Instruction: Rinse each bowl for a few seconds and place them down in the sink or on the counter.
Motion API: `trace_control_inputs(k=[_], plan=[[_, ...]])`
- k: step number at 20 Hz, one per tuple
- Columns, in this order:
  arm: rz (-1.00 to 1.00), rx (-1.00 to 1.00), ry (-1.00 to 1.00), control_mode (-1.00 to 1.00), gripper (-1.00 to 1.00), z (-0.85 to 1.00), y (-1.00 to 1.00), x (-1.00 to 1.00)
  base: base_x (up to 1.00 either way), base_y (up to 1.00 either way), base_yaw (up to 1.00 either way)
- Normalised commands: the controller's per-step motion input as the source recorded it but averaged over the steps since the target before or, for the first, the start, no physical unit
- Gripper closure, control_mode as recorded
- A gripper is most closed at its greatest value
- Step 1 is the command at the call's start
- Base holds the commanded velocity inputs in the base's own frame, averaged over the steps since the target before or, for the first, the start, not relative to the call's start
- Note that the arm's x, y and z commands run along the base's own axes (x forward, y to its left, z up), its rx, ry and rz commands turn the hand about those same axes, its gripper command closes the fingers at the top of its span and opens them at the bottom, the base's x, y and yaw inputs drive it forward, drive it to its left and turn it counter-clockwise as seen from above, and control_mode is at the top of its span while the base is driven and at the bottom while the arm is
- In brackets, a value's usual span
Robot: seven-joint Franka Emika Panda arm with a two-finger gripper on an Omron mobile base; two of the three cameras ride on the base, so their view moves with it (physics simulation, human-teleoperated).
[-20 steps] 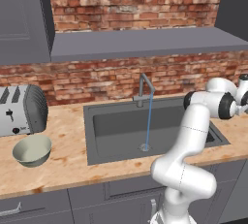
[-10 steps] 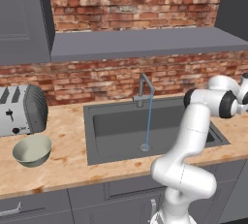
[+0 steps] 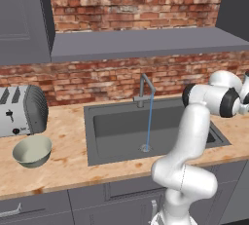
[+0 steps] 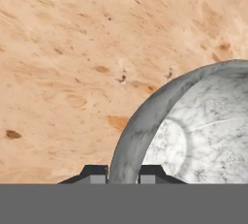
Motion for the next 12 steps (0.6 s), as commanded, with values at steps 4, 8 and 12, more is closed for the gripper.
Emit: trace_control_inputs(k=[4, 8, 12], plan=[[0.07, -0.08, -0.02, -1.00, 1.00, 0.10, 0.49, -0.26, 0.00, 0.00, 0.00], [0.07, -0.10, -0.02, -1.00, 1.00, 0.11, 0.42, -0.29, 0.00, 0.00, 0.00], [0.07, -0.07, -0.02, -1.00, 1.00, 0.25, 0.22, -0.36, 0.00, 0.00, 0.00]])
